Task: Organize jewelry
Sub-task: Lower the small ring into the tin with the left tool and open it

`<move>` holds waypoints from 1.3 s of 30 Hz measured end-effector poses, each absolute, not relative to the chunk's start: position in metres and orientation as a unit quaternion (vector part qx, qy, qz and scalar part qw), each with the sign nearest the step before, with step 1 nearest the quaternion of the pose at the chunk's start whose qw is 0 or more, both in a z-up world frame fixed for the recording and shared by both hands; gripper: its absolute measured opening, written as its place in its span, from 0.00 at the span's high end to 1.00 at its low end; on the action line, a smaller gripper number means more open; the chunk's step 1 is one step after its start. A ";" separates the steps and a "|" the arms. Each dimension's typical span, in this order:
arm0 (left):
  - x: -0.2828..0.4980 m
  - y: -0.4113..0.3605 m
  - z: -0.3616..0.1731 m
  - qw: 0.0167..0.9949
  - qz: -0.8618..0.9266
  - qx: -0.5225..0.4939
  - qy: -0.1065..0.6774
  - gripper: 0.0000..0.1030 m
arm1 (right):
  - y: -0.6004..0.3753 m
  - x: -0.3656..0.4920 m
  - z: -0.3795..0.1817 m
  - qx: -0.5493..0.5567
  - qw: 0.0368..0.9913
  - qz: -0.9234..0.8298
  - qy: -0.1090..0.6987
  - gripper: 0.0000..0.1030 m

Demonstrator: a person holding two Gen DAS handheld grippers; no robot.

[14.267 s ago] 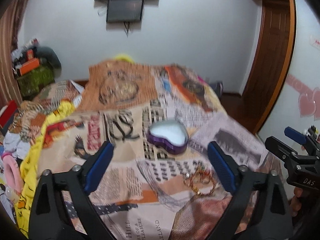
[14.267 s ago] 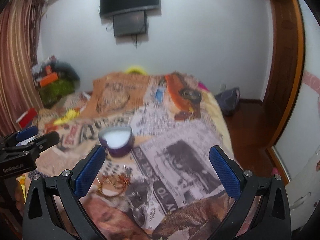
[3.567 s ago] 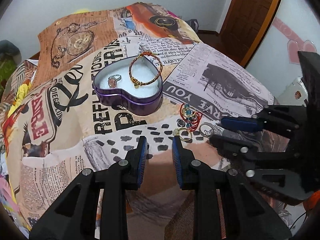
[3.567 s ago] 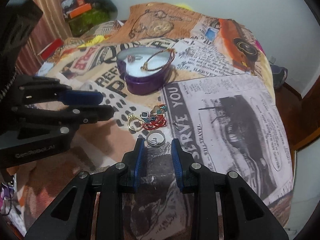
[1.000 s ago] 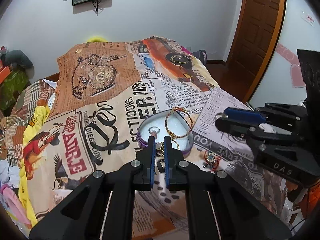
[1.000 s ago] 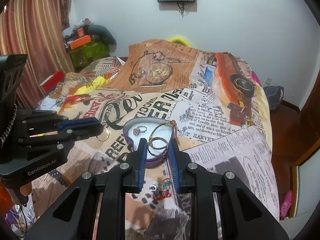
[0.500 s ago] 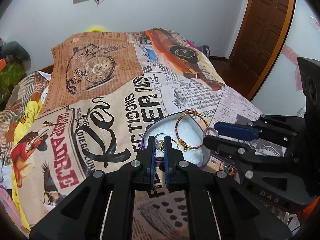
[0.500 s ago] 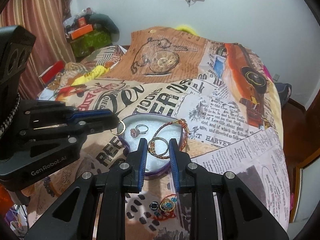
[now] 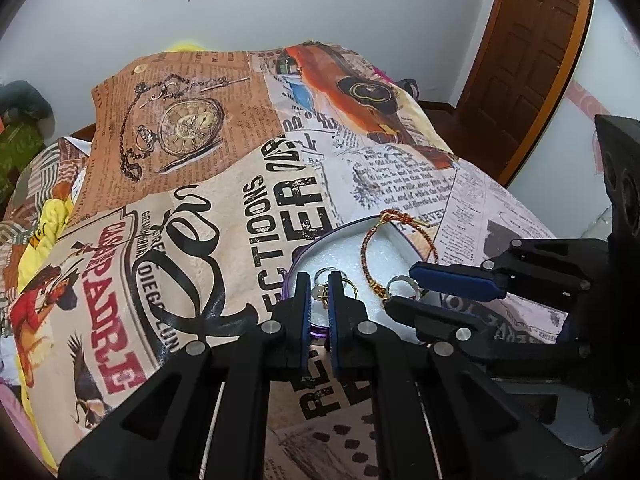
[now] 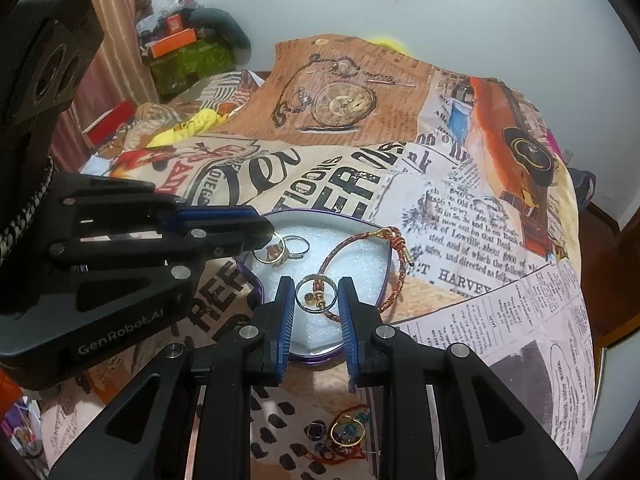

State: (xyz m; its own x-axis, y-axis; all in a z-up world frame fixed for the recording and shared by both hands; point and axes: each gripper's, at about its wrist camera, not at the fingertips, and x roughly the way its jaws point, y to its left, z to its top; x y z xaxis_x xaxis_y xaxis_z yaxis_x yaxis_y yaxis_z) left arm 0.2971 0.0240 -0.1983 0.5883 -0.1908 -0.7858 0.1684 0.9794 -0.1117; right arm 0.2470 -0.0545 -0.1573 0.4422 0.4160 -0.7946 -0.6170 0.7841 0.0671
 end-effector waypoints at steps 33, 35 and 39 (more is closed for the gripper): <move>0.254 0.030 -0.154 0.899 -0.093 -0.017 0.427 0.81 | -0.065 0.218 -0.127 -0.141 0.861 0.276 0.404 0.64; 0.248 0.028 -0.150 0.901 -0.091 -0.015 0.424 0.76 | -0.073 0.215 -0.122 -0.137 0.864 0.269 0.402 0.64; 0.239 0.019 -0.148 0.900 -0.092 -0.013 0.426 0.68 | -0.091 0.210 -0.116 -0.130 0.870 0.256 0.400 0.64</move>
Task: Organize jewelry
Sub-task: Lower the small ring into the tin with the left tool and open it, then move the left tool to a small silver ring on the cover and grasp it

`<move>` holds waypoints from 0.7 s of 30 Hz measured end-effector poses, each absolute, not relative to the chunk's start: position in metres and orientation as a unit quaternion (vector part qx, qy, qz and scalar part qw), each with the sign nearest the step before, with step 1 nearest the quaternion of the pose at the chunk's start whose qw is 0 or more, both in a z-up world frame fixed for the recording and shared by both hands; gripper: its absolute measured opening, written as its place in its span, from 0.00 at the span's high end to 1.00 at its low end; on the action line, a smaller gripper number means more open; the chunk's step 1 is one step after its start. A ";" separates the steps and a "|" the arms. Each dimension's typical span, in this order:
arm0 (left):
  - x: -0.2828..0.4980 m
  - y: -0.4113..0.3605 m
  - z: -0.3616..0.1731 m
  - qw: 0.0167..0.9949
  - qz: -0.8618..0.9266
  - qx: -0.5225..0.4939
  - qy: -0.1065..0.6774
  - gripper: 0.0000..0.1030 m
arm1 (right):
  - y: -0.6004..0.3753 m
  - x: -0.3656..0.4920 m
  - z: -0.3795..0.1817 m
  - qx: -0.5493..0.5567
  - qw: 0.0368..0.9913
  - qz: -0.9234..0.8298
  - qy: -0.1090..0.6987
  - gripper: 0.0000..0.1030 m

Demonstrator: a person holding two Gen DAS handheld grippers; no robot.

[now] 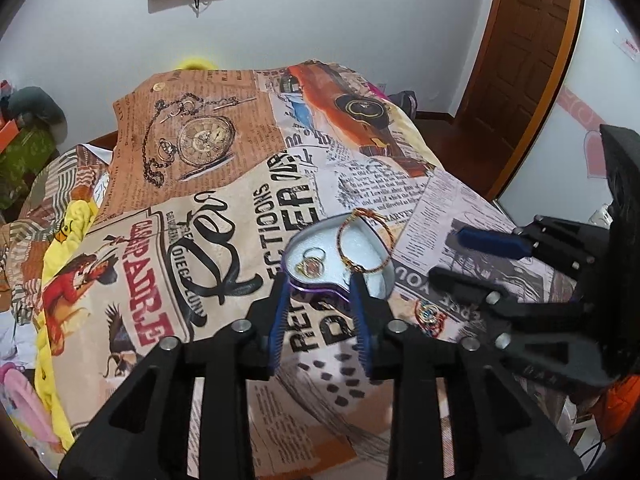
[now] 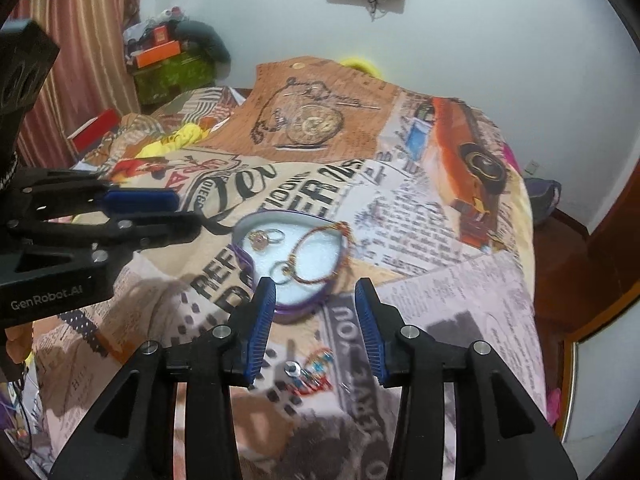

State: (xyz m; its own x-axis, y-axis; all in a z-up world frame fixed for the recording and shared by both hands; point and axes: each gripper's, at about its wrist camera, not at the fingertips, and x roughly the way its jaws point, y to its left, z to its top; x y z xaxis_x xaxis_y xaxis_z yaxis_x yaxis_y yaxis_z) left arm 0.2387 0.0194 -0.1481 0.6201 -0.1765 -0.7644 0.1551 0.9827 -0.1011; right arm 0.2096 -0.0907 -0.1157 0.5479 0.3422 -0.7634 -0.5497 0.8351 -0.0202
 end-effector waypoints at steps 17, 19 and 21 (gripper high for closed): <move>0.235 -0.034 -0.192 0.871 -0.130 0.021 0.473 0.67 | -0.157 0.202 -0.134 -0.097 0.871 0.210 0.434 0.63; 0.236 -0.038 -0.199 0.867 -0.135 0.029 0.479 0.67 | -0.160 0.200 -0.140 -0.095 0.868 0.210 0.440 0.63; 0.236 -0.044 -0.205 0.863 -0.141 0.037 0.485 0.67 | -0.161 0.199 -0.147 -0.095 0.863 0.213 0.448 0.63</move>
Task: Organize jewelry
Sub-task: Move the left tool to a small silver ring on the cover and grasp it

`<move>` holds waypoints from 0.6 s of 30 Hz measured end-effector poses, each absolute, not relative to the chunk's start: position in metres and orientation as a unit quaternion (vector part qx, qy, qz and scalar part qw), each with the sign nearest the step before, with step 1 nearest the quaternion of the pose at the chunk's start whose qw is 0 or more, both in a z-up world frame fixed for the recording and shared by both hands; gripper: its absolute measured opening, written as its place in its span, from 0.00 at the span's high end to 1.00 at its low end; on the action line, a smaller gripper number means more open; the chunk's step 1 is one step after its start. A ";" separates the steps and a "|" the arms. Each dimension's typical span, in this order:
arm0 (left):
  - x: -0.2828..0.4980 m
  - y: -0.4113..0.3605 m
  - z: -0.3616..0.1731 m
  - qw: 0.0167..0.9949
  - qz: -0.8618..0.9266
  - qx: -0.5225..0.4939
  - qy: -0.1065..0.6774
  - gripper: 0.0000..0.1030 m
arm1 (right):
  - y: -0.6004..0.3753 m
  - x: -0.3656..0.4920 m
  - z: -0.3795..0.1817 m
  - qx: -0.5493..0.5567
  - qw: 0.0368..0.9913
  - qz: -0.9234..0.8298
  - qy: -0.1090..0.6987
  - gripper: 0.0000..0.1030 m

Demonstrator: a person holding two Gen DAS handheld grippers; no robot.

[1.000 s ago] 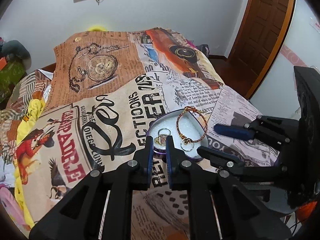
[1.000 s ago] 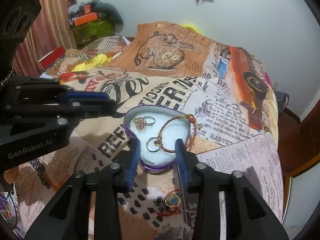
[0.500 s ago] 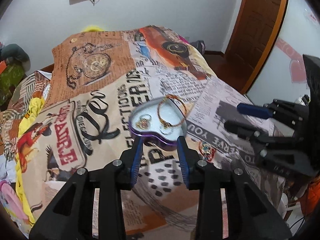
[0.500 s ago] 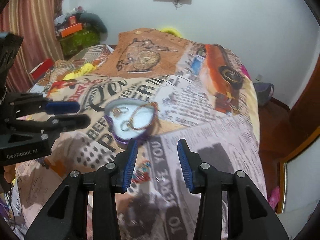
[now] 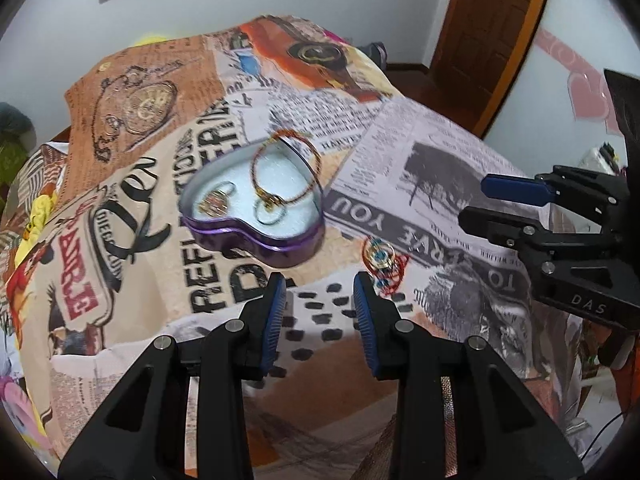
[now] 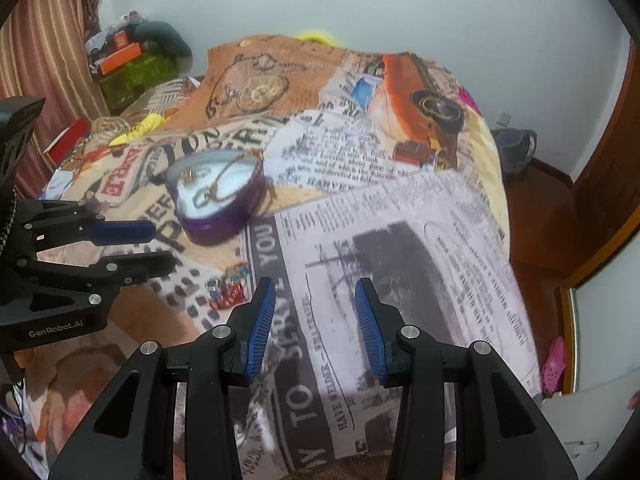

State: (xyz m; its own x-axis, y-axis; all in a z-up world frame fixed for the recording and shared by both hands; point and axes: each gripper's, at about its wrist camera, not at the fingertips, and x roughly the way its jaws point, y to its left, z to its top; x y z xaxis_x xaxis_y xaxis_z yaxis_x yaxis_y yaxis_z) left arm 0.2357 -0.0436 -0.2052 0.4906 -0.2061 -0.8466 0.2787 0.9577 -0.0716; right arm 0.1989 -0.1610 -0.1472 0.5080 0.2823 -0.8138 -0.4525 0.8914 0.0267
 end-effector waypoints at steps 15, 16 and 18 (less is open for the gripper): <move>0.241 -0.062 -0.230 0.850 -0.164 0.063 0.497 0.68 | -0.156 0.195 -0.176 -0.093 0.842 0.242 0.473 0.63; 0.242 -0.063 -0.230 0.850 -0.167 0.063 0.496 0.70 | -0.157 0.195 -0.176 -0.091 0.842 0.243 0.473 0.63; 0.243 -0.066 -0.231 0.849 -0.171 0.064 0.496 0.73 | -0.159 0.196 -0.176 -0.087 0.843 0.244 0.472 0.63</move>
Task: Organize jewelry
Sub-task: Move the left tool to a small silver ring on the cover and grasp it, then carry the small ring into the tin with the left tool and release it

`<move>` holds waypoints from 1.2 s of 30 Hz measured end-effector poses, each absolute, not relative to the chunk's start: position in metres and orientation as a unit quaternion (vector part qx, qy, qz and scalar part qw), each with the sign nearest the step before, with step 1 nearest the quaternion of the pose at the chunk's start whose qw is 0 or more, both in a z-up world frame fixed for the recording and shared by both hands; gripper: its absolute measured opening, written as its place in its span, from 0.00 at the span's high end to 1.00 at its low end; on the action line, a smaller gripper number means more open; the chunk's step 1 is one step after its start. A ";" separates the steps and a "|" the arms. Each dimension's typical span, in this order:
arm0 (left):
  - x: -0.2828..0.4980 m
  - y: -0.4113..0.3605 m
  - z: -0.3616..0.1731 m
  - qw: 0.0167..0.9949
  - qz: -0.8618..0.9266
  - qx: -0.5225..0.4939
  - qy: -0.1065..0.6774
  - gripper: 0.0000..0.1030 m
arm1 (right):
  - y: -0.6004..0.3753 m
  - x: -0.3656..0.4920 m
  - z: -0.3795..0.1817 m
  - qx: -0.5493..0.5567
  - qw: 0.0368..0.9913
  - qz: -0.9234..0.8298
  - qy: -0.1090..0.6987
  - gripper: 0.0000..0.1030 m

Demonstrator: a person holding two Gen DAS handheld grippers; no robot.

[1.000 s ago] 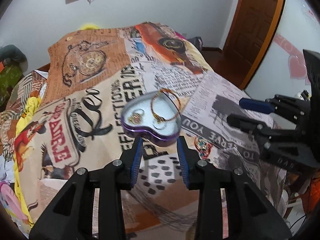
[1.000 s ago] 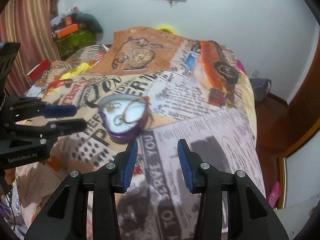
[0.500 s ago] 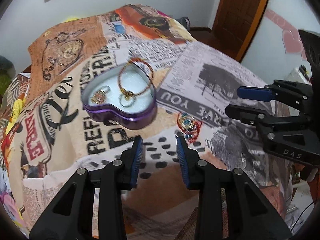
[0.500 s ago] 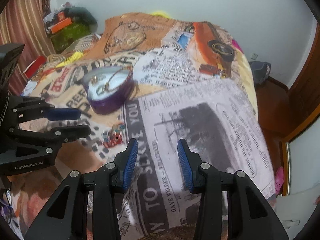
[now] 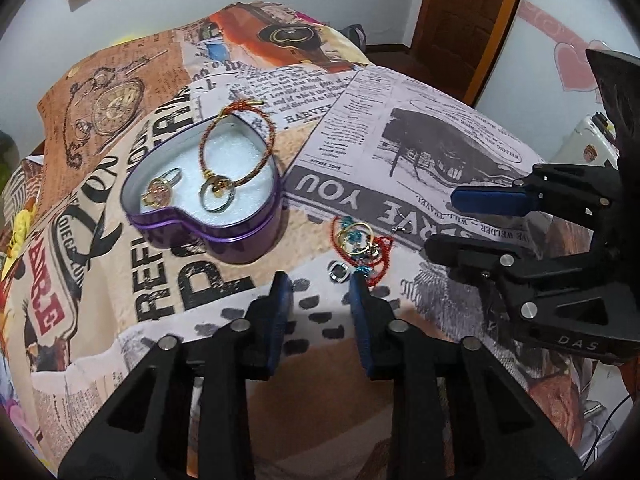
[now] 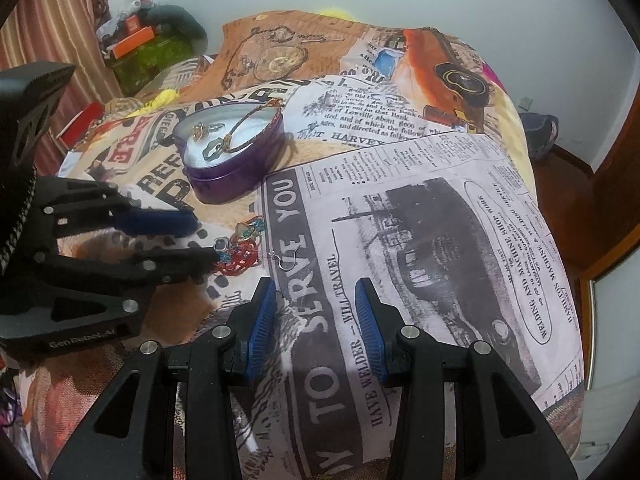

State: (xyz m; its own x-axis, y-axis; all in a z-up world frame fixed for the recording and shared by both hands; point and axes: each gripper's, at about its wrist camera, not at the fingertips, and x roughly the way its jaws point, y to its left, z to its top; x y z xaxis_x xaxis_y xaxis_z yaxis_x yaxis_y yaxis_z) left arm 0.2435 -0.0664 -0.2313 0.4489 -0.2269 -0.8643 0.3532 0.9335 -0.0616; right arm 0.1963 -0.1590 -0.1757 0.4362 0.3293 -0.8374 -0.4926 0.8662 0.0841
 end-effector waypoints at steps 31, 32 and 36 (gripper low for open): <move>0.229 -0.012 -0.214 0.873 -0.144 0.002 0.466 0.91 | -0.107 0.217 -0.172 -0.102 0.837 0.276 0.460 0.64; 0.229 -0.010 -0.214 0.873 -0.144 0.001 0.466 0.91 | -0.105 0.217 -0.174 -0.106 0.837 0.274 0.462 0.65; 0.228 -0.007 -0.215 0.874 -0.147 -0.004 0.464 0.91 | -0.102 0.219 -0.181 -0.115 0.830 0.272 0.473 0.84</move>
State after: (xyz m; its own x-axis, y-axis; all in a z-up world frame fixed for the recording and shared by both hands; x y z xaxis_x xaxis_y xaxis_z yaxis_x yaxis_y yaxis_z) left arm 0.2278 -0.0067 -0.2147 0.5263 -0.2603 -0.8095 0.2522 0.9569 -0.1437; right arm 0.2190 -0.1018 -0.1810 0.4053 0.3430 -0.8474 -0.5606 0.8254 0.0660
